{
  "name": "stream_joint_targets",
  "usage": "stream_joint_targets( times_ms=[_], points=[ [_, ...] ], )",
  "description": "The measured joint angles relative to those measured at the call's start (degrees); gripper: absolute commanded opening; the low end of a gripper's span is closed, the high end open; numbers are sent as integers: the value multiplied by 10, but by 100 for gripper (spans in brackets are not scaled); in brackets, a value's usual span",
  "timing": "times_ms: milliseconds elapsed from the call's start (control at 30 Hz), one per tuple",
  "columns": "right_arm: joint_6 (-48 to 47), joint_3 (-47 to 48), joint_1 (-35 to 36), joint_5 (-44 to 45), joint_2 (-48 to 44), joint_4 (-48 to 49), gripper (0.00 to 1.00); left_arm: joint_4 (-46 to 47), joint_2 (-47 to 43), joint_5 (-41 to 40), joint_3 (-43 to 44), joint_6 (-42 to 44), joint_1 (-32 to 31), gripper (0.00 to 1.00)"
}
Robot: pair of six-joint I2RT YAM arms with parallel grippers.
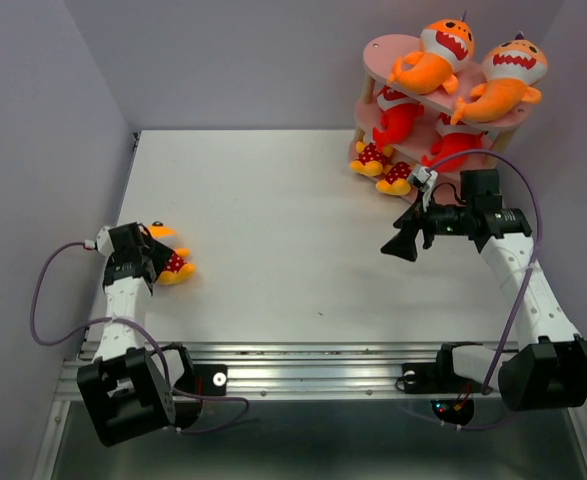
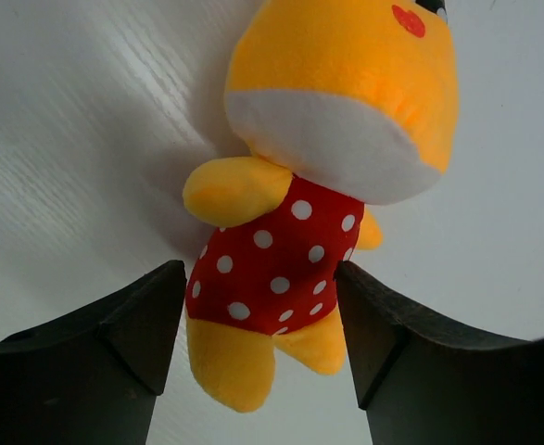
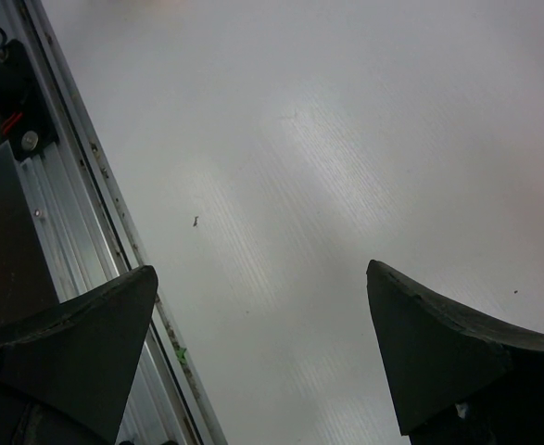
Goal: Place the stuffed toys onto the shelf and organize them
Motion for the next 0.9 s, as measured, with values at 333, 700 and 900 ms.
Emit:
stream_joint_targets(
  times_ms=[333, 700, 900],
  points=[
    [0, 0, 0, 2, -32, -17, 100, 99, 98, 161, -14, 54, 61, 17],
    [3, -2, 0, 13, -56, -26, 100, 206, 0, 412, -74, 87, 62, 0],
    [7, 0, 0, -7, -29, -26, 100, 350, -46, 494, -118, 2, -78, 0]
  ],
)
